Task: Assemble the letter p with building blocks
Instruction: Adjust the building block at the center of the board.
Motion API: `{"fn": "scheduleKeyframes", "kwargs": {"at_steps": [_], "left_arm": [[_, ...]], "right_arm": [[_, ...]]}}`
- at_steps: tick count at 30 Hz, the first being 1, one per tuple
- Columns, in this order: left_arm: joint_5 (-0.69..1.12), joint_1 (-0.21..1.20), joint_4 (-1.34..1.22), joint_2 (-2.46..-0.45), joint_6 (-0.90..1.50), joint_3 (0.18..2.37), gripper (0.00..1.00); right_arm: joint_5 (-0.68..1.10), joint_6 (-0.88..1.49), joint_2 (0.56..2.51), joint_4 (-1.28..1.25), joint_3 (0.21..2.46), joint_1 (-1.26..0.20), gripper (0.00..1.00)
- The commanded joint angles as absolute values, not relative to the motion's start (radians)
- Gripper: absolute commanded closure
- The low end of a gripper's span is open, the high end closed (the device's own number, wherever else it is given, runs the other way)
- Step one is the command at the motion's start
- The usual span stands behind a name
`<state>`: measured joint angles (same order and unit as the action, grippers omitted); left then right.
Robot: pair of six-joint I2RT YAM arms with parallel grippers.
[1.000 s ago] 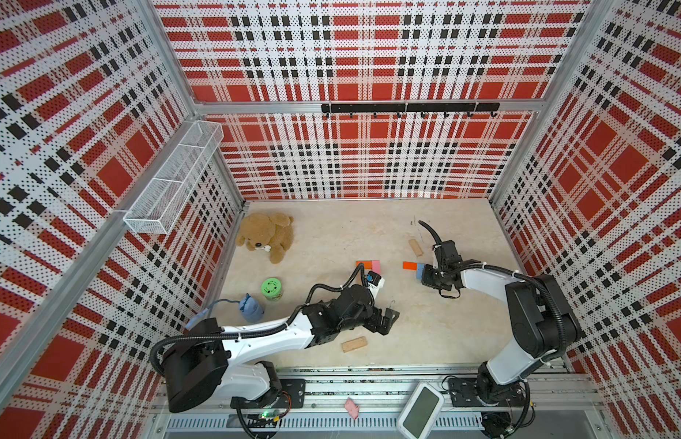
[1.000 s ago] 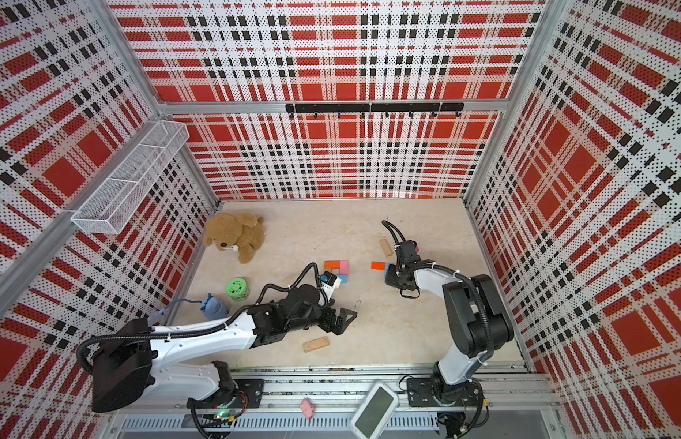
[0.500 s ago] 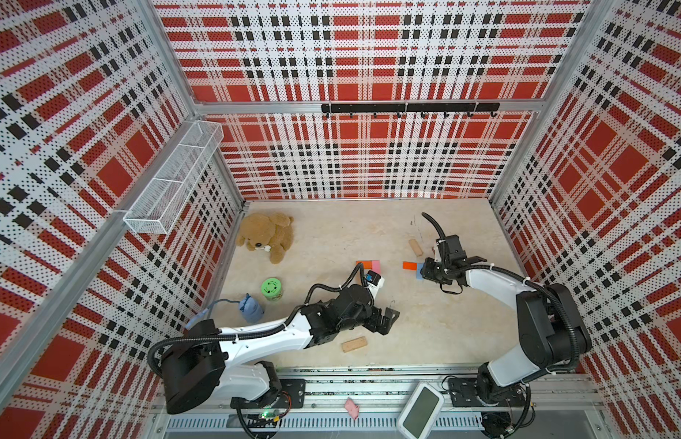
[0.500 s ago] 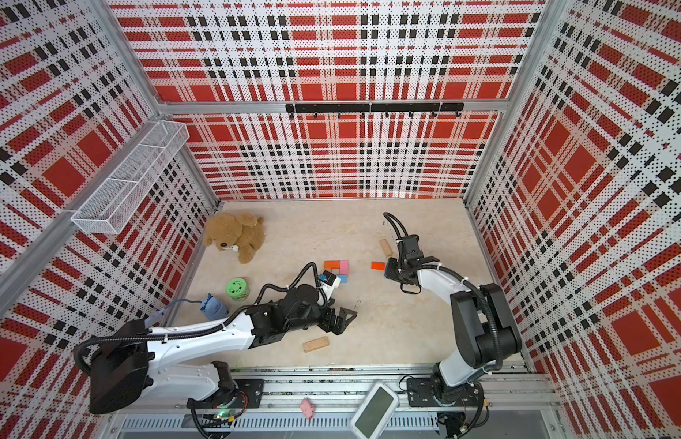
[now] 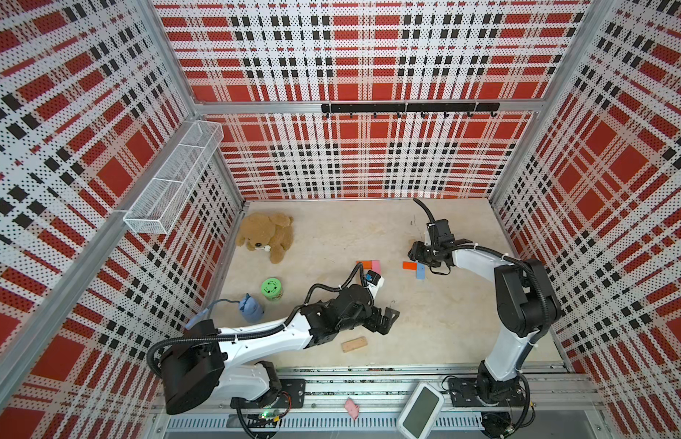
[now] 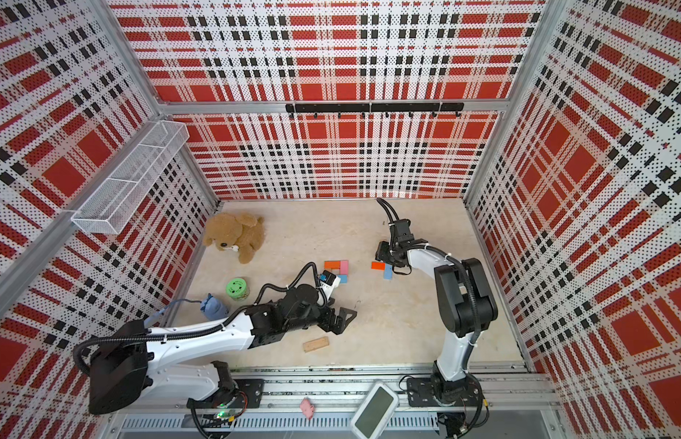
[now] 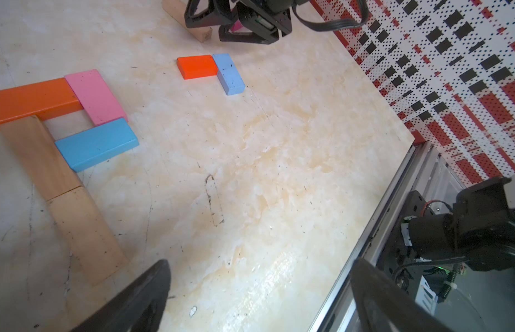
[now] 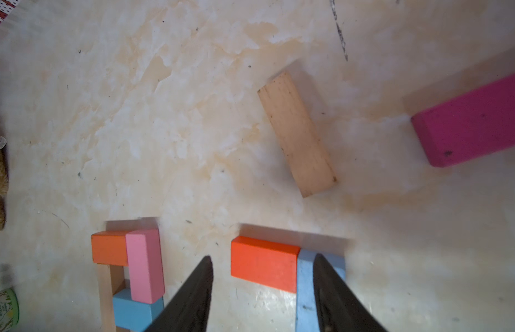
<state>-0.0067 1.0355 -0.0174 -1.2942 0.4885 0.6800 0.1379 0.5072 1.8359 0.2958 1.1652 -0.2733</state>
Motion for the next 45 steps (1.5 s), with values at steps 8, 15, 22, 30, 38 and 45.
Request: {"fn": "scheduleKeyframes", "kwargs": {"at_steps": [8,15,22,30,38,45], "left_arm": [[-0.011,1.028,-0.023,-1.307,0.485,0.71,0.01],[-0.011,1.028,-0.023,-1.303,0.483,0.709,0.01],[-0.011,1.028,-0.023,-1.305,0.481,0.71,0.01],[-0.011,1.028,-0.022,-1.298,0.479,0.709,0.01],[-0.012,1.028,-0.022,-1.291,0.477,0.706,0.01],[-0.012,1.028,-0.022,-1.292,0.477,0.706,0.01]], "right_arm": [[0.16,0.469,1.917,0.27,1.229,-0.259,0.42],[0.155,0.463,1.946,0.28,1.247,-0.259,0.42],[0.166,0.462,1.961,0.288,1.252,-0.259,0.42],[0.179,0.469,1.957,0.284,1.231,-0.259,0.42],[0.188,0.471,1.956,0.284,1.224,-0.259,0.43],[0.169,0.472,1.956,0.292,1.23,-0.261,0.43]]}}
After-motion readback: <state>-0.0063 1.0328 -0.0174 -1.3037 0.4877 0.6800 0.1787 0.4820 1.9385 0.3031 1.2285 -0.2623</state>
